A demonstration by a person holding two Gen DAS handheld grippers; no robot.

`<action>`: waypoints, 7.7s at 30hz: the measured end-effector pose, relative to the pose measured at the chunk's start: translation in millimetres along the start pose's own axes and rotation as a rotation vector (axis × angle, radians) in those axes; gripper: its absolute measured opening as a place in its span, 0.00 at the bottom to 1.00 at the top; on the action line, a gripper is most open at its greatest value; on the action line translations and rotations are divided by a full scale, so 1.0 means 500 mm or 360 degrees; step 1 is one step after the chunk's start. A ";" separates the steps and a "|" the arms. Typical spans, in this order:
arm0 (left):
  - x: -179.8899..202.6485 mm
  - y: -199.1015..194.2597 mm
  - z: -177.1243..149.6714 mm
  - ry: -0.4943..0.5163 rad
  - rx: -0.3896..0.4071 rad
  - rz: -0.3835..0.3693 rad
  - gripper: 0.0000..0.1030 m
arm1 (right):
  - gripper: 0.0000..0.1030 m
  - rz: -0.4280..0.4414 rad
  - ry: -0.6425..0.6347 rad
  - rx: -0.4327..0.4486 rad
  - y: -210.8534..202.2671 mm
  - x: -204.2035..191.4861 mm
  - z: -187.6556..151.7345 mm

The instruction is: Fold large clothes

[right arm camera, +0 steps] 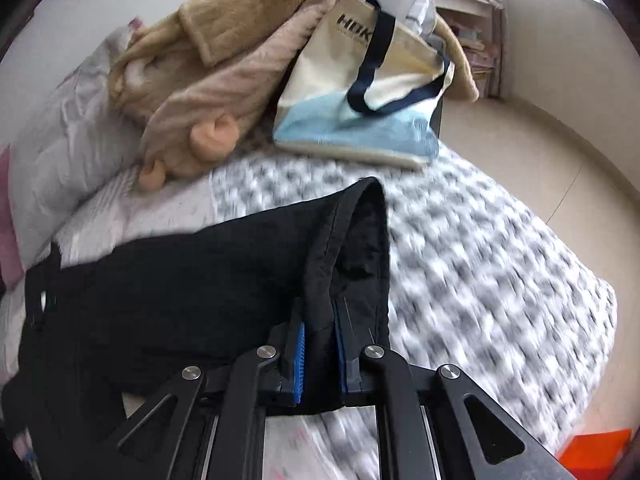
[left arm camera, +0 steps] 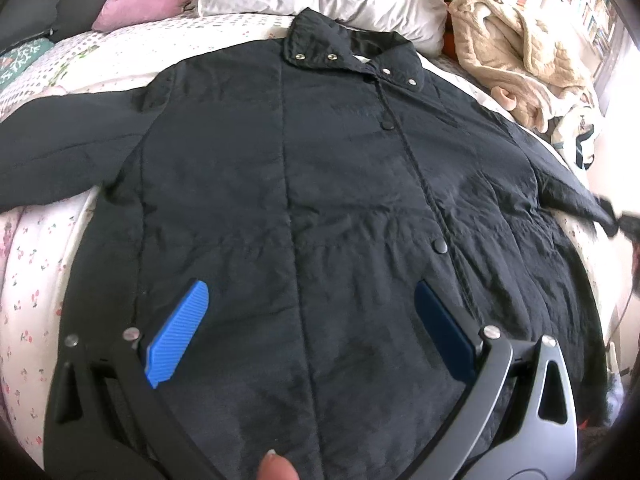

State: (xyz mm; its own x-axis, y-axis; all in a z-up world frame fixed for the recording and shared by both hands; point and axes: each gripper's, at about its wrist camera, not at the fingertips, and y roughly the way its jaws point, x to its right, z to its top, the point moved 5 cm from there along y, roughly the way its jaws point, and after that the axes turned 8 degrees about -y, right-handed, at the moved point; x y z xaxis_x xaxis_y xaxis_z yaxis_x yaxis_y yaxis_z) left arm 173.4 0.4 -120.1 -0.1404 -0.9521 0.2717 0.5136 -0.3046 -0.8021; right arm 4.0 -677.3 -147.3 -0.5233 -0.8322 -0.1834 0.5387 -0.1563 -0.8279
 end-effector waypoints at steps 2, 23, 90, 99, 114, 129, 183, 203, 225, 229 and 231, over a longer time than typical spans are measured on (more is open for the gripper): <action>-0.013 -0.003 0.003 -0.0029 0.0002 0.0009 0.99 | 0.16 -0.0170 -0.0156 -0.0230 0.049 -0.010 -0.051; -0.072 -0.038 0.031 -0.0133 0.0055 0.0028 0.99 | 0.75 -0.0376 0.0073 -0.0066 0.005 -0.070 -0.080; -0.242 -0.247 0.347 -0.0481 0.0709 -0.0025 0.10 | 0.82 0.0472 -0.0405 -0.0054 -0.144 -0.908 -0.222; 0.028 0.019 0.211 0.0074 0.0074 -0.0225 0.21 | 0.82 0.0474 -0.0443 -0.0102 -0.126 -0.926 -0.231; -0.080 -0.104 0.167 0.0130 0.0042 -0.0164 0.83 | 0.82 0.0661 -0.0560 -0.0183 -0.104 -1.015 -0.258; -0.342 -0.049 0.239 -0.0552 0.0336 -0.0012 0.76 | 0.10 0.1289 -0.0218 -0.0449 0.034 -1.210 -0.262; -0.016 -0.163 0.069 0.0009 0.0192 0.0207 0.99 | 0.79 0.0103 0.0397 -0.0125 -0.047 -0.231 -0.152; -0.041 -0.113 0.079 0.0063 0.0103 0.0359 0.99 | 0.73 -0.0042 0.1023 0.0161 0.055 -0.016 -0.083; -0.077 -0.152 0.103 -0.0100 0.0151 0.0273 0.99 | 0.09 -0.0017 0.0176 0.0632 -0.216 -0.361 0.120; -0.086 -0.162 0.105 -0.0136 0.0159 0.0255 0.99 | 0.09 0.0041 -0.0071 0.0659 -0.252 -0.505 0.129; -0.092 -0.168 0.107 -0.0148 0.0162 0.0247 0.99 | 0.09 0.0076 -0.0207 0.0664 -0.260 -0.591 0.124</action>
State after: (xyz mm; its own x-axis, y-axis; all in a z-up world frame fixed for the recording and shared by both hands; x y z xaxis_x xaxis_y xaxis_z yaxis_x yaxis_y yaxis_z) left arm 182.2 71.0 -36.9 0.0235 -0.9794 0.2005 0.6067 -0.1454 -0.7816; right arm 129.6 -444.3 47.5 -0.4182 -0.8996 -0.1259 0.7948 -0.2952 -0.5303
